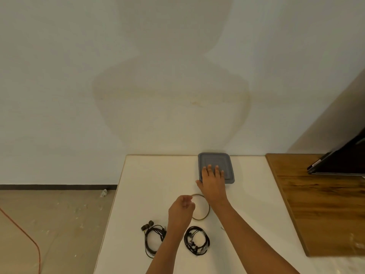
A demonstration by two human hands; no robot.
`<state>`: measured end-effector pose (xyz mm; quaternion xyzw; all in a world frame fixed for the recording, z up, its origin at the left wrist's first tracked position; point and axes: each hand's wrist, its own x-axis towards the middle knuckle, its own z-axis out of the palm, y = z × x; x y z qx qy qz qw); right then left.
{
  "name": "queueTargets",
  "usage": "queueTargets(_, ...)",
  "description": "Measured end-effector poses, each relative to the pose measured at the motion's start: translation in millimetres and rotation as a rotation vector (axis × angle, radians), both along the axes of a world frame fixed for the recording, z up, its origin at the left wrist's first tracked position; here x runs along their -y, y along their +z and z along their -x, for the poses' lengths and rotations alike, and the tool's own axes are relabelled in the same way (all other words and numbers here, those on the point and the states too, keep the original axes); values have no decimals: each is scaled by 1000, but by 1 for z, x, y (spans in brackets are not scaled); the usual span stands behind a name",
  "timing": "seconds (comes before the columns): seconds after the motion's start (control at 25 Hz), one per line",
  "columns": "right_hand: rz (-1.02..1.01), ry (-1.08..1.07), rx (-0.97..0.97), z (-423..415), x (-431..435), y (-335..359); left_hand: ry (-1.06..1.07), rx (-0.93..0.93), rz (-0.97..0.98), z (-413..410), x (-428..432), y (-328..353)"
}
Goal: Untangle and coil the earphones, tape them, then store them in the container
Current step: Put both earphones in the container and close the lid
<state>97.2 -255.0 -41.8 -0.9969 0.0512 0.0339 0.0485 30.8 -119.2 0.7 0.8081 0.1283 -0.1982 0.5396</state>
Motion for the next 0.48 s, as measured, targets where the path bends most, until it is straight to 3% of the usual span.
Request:
queueTargets(0.2,56,94,-45,26,-11,-7,-27,-11,26,-1,0,-1)
queueTargets(0.36,-18,135,-40,58,-17,-9,-8,-149,244,6,10,2)
queueTargets(0.48,-125,161,-31,76,-8,1,33,-196,232,12,14,1)
